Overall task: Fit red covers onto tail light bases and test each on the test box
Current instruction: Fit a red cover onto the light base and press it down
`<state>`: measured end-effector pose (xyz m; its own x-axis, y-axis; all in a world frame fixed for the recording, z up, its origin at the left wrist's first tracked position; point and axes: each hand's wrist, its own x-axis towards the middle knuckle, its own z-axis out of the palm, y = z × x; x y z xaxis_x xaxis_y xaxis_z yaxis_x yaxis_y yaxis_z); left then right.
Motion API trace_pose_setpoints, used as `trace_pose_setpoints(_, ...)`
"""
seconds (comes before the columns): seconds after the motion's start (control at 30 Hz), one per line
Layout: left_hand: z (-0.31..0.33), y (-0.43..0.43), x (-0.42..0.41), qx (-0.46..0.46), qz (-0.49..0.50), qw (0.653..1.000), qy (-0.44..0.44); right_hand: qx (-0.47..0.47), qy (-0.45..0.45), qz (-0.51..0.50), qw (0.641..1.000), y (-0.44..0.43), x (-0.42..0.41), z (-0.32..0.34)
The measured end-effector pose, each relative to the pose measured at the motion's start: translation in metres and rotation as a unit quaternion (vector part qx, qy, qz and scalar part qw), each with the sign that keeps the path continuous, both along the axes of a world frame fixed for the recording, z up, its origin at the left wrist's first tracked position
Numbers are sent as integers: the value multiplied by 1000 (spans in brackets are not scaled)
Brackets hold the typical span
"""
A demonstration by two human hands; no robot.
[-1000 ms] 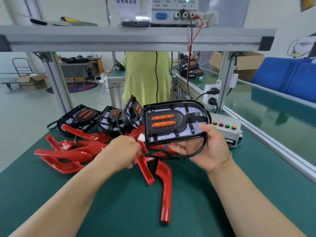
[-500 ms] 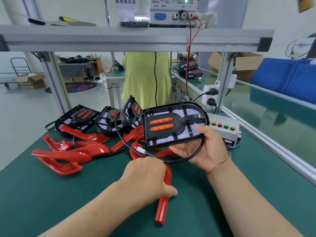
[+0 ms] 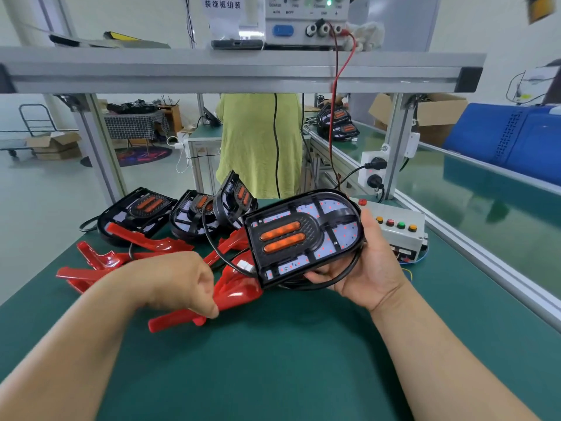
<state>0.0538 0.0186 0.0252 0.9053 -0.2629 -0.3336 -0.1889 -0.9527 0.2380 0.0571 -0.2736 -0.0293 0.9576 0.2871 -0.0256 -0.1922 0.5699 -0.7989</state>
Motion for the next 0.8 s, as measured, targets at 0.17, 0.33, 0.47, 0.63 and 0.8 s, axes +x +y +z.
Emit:
trace_pose_setpoints(0.17,6,35,10,-78,0,996,36,4,2,-36,999,-3,1,-3)
trace_pose_setpoints(0.33,4,52,14,-183,42,980,64,-32,-15,-15,999,-5,0,-8)
trace_pose_setpoints(0.47,4,55,16,-238,79,966,55,-90,9,-4,996,-2,-1,-12)
trace_pose_setpoints(0.63,5,51,17,-299,121,946,-11,-100,6,21,995,-2,-3,-14)
trace_pose_setpoints(0.8,1,40,19,-260,89,957,-94,-120,31,33,992,-1,-2,-15)
